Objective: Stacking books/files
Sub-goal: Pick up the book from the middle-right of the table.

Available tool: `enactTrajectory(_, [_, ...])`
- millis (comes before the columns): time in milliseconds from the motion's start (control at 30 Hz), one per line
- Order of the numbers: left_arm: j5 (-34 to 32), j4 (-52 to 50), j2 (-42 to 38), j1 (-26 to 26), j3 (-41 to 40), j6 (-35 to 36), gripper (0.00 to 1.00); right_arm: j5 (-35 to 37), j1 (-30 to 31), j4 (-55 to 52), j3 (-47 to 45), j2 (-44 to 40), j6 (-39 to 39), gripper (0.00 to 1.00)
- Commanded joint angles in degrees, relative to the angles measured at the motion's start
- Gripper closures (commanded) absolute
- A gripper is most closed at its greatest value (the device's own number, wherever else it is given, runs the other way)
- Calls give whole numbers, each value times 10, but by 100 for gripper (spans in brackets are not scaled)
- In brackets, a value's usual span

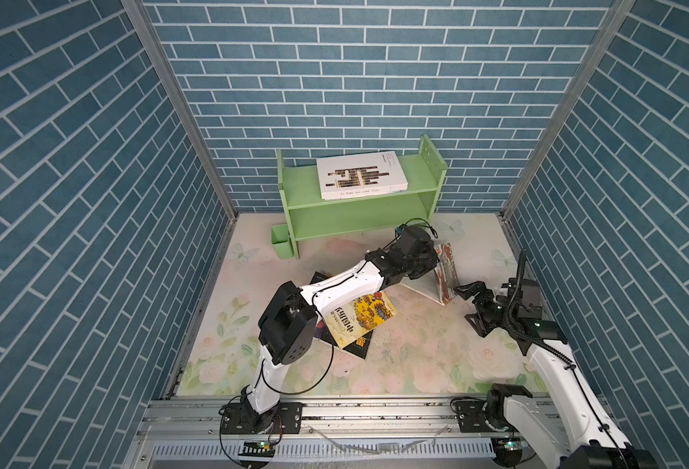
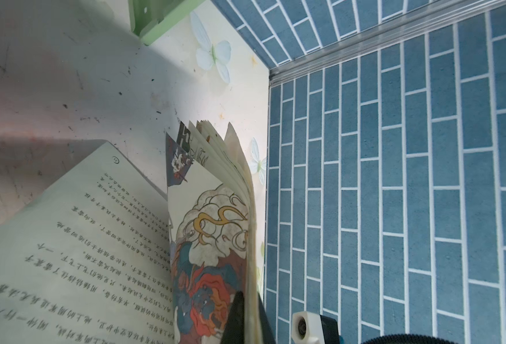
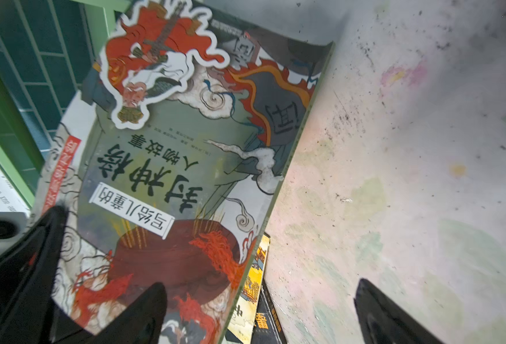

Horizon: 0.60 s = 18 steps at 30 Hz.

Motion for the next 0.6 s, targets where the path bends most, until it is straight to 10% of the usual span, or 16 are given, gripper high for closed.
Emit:
enactTrajectory(0, [29, -20, 21, 4, -5, -31, 97, -9, -2, 139, -53, 8, 112, 3])
enactTrajectory(567, [71, 16, 16, 29, -39, -92, 96, -45, 11, 343, -99, 172, 197, 16])
